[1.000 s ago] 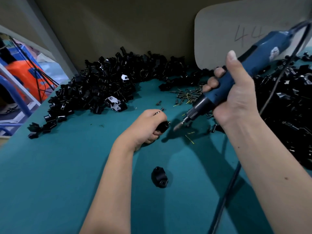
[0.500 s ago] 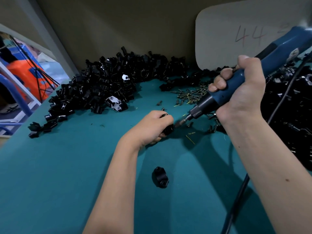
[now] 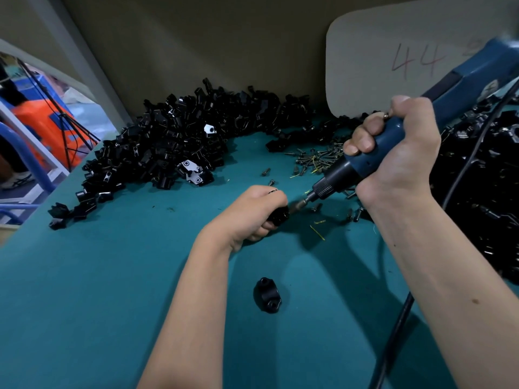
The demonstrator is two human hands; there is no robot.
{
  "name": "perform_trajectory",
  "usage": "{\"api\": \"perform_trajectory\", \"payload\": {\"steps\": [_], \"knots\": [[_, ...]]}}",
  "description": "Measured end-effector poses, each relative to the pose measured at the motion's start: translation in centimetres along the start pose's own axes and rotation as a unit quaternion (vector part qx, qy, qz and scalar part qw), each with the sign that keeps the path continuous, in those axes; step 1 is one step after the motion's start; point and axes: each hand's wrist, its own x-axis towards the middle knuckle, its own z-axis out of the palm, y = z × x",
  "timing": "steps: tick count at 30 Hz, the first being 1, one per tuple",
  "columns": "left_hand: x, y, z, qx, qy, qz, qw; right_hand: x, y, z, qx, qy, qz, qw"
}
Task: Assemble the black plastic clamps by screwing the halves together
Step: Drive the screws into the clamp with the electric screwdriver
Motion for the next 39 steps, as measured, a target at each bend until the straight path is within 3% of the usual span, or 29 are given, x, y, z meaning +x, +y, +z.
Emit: {"api": "perform_trajectory", "payload": {"steps": [23,39], "knots": [[0.3,-0.1,-0.1,-0.023,0.001,-0.029,0.999,-0.2,0.9,-0.2,0.012,0.007,-0.001,1.0],[0.4,-0.1,0.0,-0.027,0.018,-0.025,0.999,-0.6,1.2,0.1,0.002,0.012,-0.052,0.999]]}}
